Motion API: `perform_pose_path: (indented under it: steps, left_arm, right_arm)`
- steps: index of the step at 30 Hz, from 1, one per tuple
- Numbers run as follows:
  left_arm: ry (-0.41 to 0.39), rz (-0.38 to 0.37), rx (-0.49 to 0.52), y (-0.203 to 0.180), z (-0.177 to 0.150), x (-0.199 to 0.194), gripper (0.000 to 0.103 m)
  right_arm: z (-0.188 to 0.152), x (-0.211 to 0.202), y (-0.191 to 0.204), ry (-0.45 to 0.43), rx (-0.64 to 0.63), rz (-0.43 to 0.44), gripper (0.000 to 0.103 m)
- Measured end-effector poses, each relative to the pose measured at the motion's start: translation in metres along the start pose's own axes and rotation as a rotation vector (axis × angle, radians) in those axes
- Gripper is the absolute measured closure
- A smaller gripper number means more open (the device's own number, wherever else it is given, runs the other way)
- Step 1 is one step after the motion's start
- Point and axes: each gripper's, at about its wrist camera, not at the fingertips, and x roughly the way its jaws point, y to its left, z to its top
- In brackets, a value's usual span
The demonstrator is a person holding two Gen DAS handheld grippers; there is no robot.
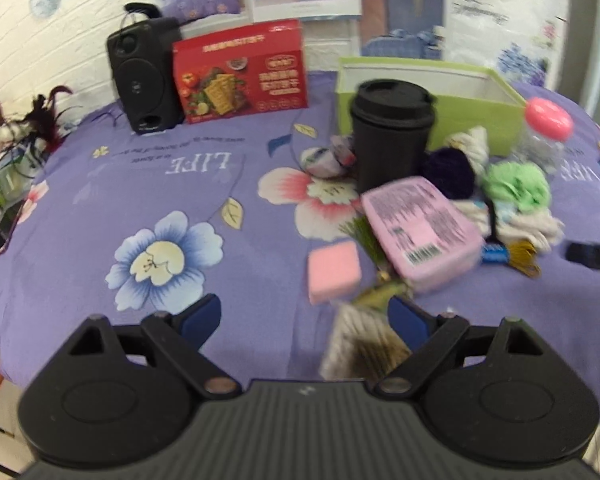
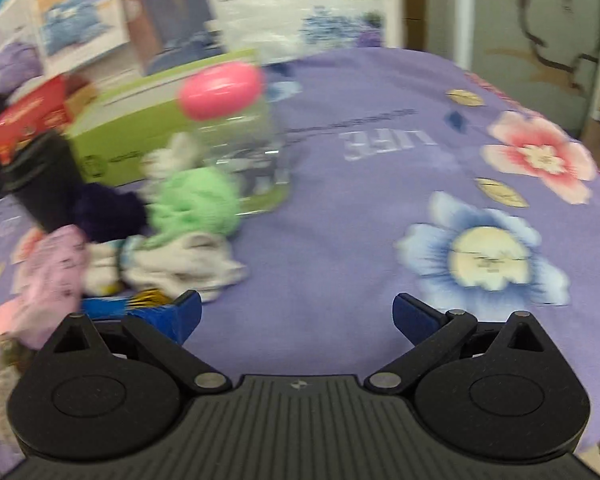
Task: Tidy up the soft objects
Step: 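Grasp the clear cotton swab bag with the left tool while the right tool reaches the sock bundle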
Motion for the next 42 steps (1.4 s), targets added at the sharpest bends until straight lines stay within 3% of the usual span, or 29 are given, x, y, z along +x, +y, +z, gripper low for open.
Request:
perform_pose_path:
  steps: [4,7,10,12,16,20,21,26,31,35,38,40,42]
  left_arm:
    - [-0.001,-0.068,0.114,-0.024,-0.015,-0.006,0.013]
    - [0.011,-0.037,0.198,-0.046,-0.023,0.011,0.013]
    - [0.065,-0.004,0.205,-0.052,-0.027,0.039,0.013]
    - [0.107,0.015,0.173,-0.042,-0.029,0.051,0.013]
    - [0.102,0.077,0.089,0.001,-0.026,0.053,0.013]
    - [0.098,0.244,0.064,0.044,-0.021,0.066,0.013]
    - [0.112,0.253,0.051,0.054,-0.02,0.071,0.013]
    - [0.133,0.14,-0.079,0.071,-0.016,0.078,0.013]
    - [0.117,0.135,-0.079,0.056,-0.015,0.081,0.013]
    - [0.124,0.126,-0.093,0.058,-0.013,0.083,0.013]
    - [0.132,0.12,-0.123,0.061,-0.011,0.085,0.013]
    - [0.14,0.12,-0.136,0.062,-0.011,0.086,0.013]
    - [0.138,0.123,-0.136,0.062,-0.01,0.085,0.013]
  right_arm:
    - [-0.005,0.01,0.025,0.047,-0.057,0.03,0.014]
    - [-0.008,0.009,0.021,0.067,-0.035,0.032,0.014]
    - [-0.008,0.005,0.003,0.058,0.001,0.011,0.014]
    - [-0.008,0.006,-0.005,0.058,0.02,-0.007,0.014]
    - [-0.007,0.009,-0.009,0.061,0.025,-0.017,0.013]
    - [-0.006,0.012,0.0,0.067,-0.012,-0.029,0.013]
    - [-0.006,0.012,0.001,0.066,-0.016,-0.031,0.014]
    - [0.002,0.015,0.002,0.032,0.012,-0.004,0.014]
    - [0.022,0.035,0.021,0.015,0.006,0.008,0.014]
    - [0.037,0.048,0.042,-0.028,0.009,0.072,0.013]
    - [0.049,0.07,0.062,-0.031,-0.015,-0.015,0.014]
    - [0.053,0.093,0.071,0.043,-0.064,-0.113,0.014]
    - [0.046,0.099,0.07,0.089,-0.094,-0.089,0.014]
